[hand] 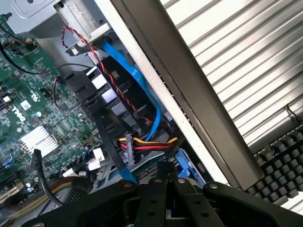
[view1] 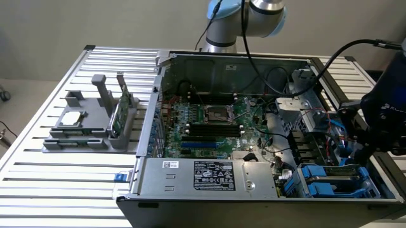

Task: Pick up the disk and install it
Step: 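Insert the first disk wire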

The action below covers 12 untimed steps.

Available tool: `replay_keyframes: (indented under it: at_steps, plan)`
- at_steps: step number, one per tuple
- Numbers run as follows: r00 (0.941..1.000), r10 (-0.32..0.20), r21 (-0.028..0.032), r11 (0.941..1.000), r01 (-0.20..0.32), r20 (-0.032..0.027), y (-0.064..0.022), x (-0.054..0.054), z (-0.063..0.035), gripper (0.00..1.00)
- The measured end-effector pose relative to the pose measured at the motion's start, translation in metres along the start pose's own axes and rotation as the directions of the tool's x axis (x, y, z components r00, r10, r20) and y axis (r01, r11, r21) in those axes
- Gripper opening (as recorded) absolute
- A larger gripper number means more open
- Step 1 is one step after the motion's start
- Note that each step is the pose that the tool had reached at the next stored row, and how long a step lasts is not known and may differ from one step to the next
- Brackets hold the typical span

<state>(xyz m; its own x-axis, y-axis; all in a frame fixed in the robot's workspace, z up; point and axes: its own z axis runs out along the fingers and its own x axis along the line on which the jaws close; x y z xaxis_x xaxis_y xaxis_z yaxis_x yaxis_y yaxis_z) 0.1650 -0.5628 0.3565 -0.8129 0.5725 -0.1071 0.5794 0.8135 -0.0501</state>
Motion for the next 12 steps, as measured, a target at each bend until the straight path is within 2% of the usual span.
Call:
replay_keyframes:
  at_steps: [6, 7, 8, 10, 11, 12]
  plan:
    - [0.9995, 0.031, 0.0065, 0.9995, -0.031, -0.0055, 0.0001, -0.0009, 0.0001, 0.12]
    - [0.9994, 0.035, 0.0076, 0.9993, -0.035, -0.0067, 0.0001, -0.0011, 0.0001, 0.18]
    - [0.9992, 0.039, 0.0090, 0.9992, -0.038, -0.0079, 0.0000, -0.0014, 0.0001, 0.18]
    - [0.9989, 0.045, 0.0112, 0.9989, -0.045, -0.0103, 0.0000, -0.0018, 0.0002, 0.30]
    - [0.9988, 0.049, 0.0120, 0.9987, -0.049, -0.0111, 0.0001, -0.0020, 0.0002, 0.30]
    - [0.9986, 0.052, 0.0129, 0.9986, -0.051, -0.0118, 0.0002, -0.0023, 0.0002, 0.37]
